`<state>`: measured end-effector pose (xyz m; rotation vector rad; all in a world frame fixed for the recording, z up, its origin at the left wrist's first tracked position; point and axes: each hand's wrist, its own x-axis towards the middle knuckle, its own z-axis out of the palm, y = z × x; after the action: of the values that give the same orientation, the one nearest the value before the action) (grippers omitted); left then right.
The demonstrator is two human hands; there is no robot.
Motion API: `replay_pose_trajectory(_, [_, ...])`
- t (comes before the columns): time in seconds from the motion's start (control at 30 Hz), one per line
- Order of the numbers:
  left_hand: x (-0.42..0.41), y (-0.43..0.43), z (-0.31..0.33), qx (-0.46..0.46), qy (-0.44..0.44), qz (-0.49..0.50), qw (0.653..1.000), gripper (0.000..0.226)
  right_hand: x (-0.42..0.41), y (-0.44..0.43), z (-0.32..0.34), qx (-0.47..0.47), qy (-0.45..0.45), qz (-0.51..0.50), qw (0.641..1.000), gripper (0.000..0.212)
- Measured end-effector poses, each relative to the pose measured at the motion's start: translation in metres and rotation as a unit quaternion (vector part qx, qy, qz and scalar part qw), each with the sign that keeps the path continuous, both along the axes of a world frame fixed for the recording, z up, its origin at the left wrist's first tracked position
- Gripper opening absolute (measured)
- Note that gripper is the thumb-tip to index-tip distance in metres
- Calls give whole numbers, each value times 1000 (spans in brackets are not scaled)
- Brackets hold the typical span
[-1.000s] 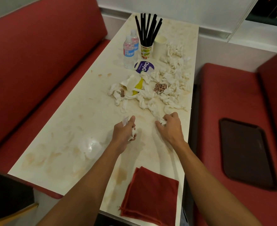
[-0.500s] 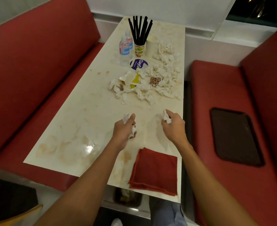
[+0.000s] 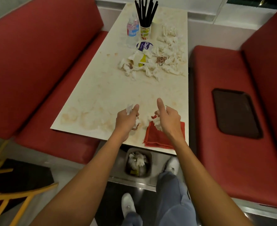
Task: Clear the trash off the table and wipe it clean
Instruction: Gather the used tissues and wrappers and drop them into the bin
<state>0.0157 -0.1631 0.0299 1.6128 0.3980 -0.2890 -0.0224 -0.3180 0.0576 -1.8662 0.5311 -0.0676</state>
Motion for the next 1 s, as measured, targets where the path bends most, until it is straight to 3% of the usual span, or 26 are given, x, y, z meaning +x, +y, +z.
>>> replay_pose_trajectory(0.13, [-27,17,2,64,-30,-3,998,44,-19,32,-3,-2,-26,-10,1000,55])
replay_pose_trajectory(0.33, [-65,41,-5,76,-28,78,994,46,-47,69,-22,-3,-43,60,997,14])
replay_pose_trajectory(0.6, [-140,50,-52,98,-11,178,979,37,-113,81,-68,-34,-92,164,982,17])
replay_pose_trajectory(0.87, [-199,23,-143,105,102,207,967,43,-159,33,-177,-34,37,229,972,15])
replay_pose_trajectory(1.0, [-195,10,-187,108,161,168,966,49,-148,8,-231,-77,104,226,965,21])
